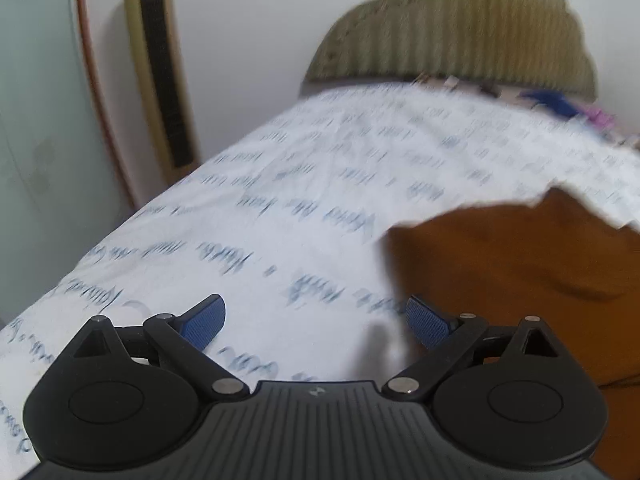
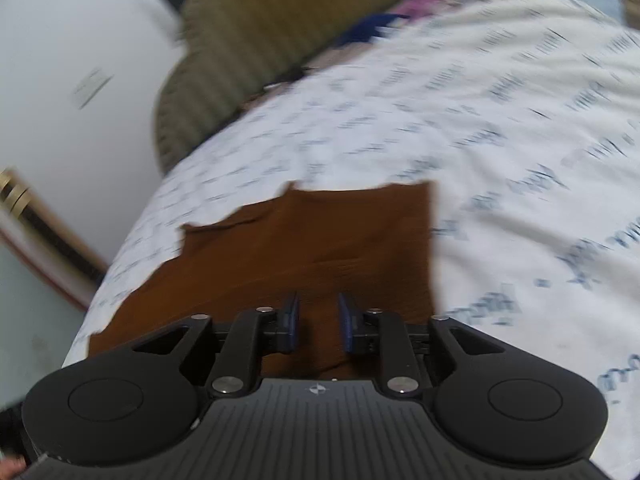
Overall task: Fold small clothes
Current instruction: 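Lower the sleeve onto the sweater body and open the right tool, then move both open tools over the sweater toward its hem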
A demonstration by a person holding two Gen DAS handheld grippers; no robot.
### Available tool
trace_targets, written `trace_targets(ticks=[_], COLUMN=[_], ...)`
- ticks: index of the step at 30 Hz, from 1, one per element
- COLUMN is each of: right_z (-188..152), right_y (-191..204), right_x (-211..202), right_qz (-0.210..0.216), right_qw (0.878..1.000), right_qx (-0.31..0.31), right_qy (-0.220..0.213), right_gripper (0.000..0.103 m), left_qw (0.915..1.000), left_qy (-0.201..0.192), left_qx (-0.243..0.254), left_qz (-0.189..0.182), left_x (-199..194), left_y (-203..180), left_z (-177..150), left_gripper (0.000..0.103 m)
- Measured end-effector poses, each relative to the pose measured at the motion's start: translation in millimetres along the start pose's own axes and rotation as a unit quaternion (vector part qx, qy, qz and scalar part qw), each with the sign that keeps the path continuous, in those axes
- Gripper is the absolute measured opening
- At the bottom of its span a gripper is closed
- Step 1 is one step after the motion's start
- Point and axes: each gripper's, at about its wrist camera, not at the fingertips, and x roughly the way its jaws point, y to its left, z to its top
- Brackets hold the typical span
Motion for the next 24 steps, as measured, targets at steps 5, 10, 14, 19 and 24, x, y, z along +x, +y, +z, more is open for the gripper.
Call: trace_targets(ticks=[5,10,14,19,24], right_z=[4,1,12,7,-34], right_y=[43,38,22,42,66], right_x=[30,61,58,7,1], right_qz=[0.029,-0.036,-0.032,-0.001,-0.003], right_qw=[0.999,0.995,0.995,0.996,0.989], right_qx=[-0.038,-0.08,-0.058,-0.078,-0.13], right_qy=[0.023,0.05,0.069,0.031,0.064], right_gripper=[0.027,0.012,0.0,0.031,0.034], left_qw=[0.9971,0.9974,0.9981,0.9982,0.9894], left_qy=[-0.028,0.021,0.042,0.02,0.002], left_qx=[0.071,0.069,0.037,0.055,0.145], left_qz=[0.002,0.0,-0.025,-0.016,-0.011], left_x=[19,75,78,33,8], left_y=[-51,-56,-42,-47,-82], left_z=[17,2,6,4,-23], left_gripper=[0.098,0.103,0.103,0.102,0.102])
